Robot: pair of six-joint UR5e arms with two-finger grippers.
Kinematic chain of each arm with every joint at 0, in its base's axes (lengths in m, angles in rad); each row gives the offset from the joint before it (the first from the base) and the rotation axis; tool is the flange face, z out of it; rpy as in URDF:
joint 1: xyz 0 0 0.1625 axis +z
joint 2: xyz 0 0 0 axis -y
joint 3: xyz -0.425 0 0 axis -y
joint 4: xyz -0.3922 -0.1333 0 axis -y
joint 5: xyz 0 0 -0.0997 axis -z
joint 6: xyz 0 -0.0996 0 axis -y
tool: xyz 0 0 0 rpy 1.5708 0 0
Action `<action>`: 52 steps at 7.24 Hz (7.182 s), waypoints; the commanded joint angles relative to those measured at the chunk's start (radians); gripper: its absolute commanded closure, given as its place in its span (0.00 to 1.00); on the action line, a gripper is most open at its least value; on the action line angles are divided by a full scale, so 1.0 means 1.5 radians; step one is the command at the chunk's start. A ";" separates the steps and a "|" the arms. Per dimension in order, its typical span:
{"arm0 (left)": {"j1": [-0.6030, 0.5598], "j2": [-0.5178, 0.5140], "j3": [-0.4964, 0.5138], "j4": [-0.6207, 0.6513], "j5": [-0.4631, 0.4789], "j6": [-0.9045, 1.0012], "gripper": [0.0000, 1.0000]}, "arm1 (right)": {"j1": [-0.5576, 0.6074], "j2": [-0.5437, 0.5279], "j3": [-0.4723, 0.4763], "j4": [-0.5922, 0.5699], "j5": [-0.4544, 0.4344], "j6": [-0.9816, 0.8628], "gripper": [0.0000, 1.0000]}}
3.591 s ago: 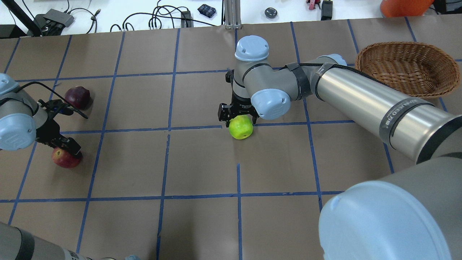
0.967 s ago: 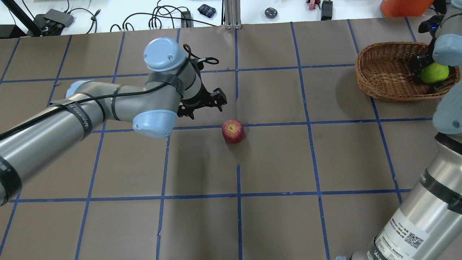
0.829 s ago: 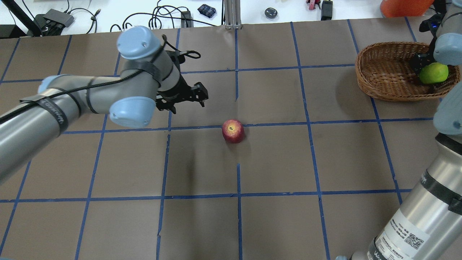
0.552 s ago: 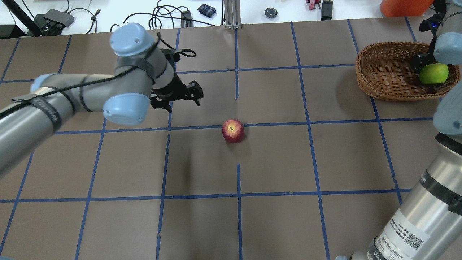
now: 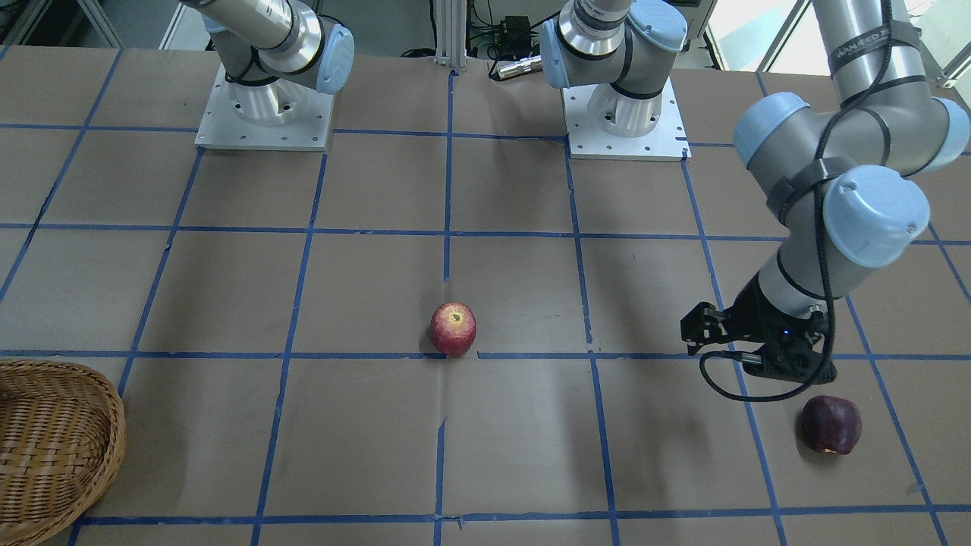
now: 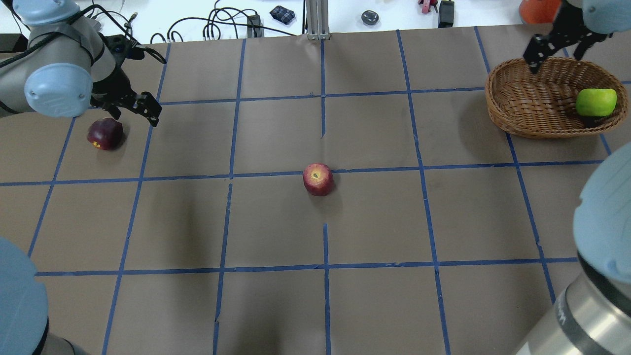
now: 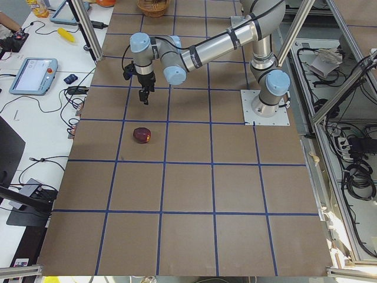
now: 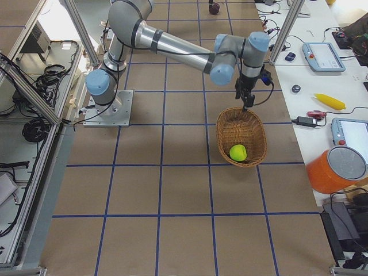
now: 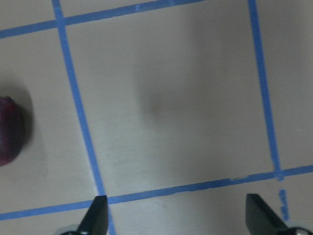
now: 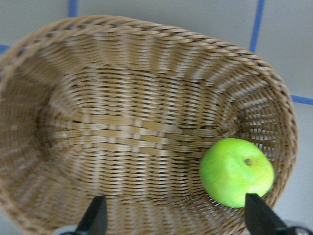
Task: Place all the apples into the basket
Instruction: 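Release green apple into basket while left gripper moves to dark apple, then grasp red apple with right gripper while left grasps dark red apple, then carry red apple to basket while left brings dark red apple center, then open right gripper in basket while left releases dark apple, withdraws, then lower the right gripper onto the dark red apple and grasp it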
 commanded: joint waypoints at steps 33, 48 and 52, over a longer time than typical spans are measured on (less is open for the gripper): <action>-0.399 0.052 -0.097 0.088 -0.122 -0.730 0.00 | -0.191 0.169 0.024 -0.181 -0.010 -0.030 1.00; -0.246 0.285 0.027 -0.280 -0.073 -0.417 0.00 | 0.324 0.020 0.107 -0.038 0.127 0.225 0.00; -0.247 0.287 0.027 -0.280 -0.070 -0.417 0.00 | 0.347 0.050 0.206 -0.203 0.126 0.250 0.00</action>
